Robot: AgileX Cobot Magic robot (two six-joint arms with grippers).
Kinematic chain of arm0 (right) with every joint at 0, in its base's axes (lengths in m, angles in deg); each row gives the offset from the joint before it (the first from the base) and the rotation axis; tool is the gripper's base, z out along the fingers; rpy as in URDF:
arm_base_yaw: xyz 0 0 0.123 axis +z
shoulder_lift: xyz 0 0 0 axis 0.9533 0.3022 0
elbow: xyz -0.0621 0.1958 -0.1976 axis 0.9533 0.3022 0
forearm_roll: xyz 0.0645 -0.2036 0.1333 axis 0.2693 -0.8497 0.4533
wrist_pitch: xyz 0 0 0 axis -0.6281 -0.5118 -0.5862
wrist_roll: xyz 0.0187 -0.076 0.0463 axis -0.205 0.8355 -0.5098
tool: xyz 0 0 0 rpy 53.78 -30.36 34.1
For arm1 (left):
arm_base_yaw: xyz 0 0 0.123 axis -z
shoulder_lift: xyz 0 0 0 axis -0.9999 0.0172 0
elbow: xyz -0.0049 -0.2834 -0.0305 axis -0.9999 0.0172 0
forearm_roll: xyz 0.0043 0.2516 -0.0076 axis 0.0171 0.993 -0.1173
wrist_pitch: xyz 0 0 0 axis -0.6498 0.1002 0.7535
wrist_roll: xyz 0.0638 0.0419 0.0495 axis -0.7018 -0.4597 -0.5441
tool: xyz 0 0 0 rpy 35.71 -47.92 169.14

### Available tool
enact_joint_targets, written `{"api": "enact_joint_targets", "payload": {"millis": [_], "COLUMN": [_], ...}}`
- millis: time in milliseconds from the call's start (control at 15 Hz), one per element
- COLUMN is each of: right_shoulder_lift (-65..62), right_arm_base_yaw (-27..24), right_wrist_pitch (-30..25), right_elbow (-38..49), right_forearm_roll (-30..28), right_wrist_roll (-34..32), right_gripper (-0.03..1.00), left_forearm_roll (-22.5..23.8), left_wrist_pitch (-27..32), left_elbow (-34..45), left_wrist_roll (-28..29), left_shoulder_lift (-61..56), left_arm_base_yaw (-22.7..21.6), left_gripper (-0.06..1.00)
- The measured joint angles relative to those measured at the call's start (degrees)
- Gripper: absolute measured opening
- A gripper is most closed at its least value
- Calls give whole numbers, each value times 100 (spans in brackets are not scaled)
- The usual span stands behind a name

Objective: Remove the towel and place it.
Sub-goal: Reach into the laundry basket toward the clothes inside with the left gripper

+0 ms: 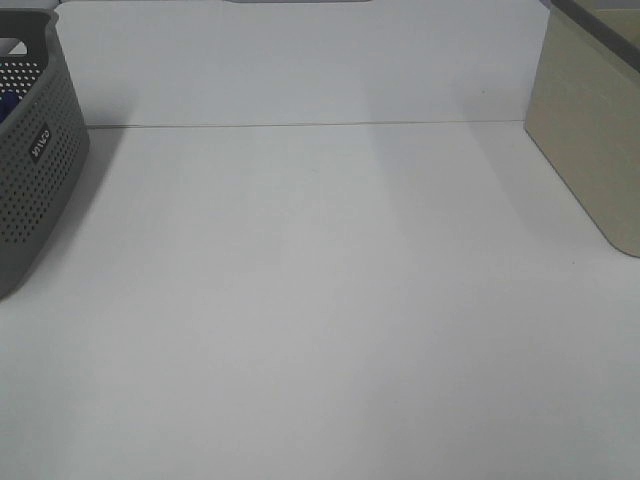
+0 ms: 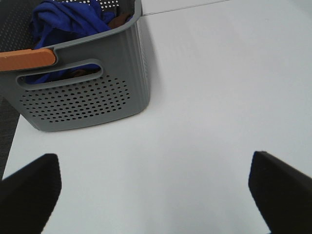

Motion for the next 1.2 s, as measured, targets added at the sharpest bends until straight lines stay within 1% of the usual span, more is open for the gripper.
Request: {"api": "enact_joint_targets", "payload": {"millis": [1200], "right_shoulder_lift": [0], "right_arm_base_yaw": [0], "right_wrist_pitch": [0], "right_elbow": [0], "right_forearm_roll": [0], "right_wrist_roll": [0], "right_gripper": [83], "left_forearm_roll": [0], "left_wrist_pitch": [0], "left_elbow": [0], "left_wrist_roll": [0], "left_shoulder_lift": [0], "left_arm_base_yaw": [0], "left_gripper": [99]}}
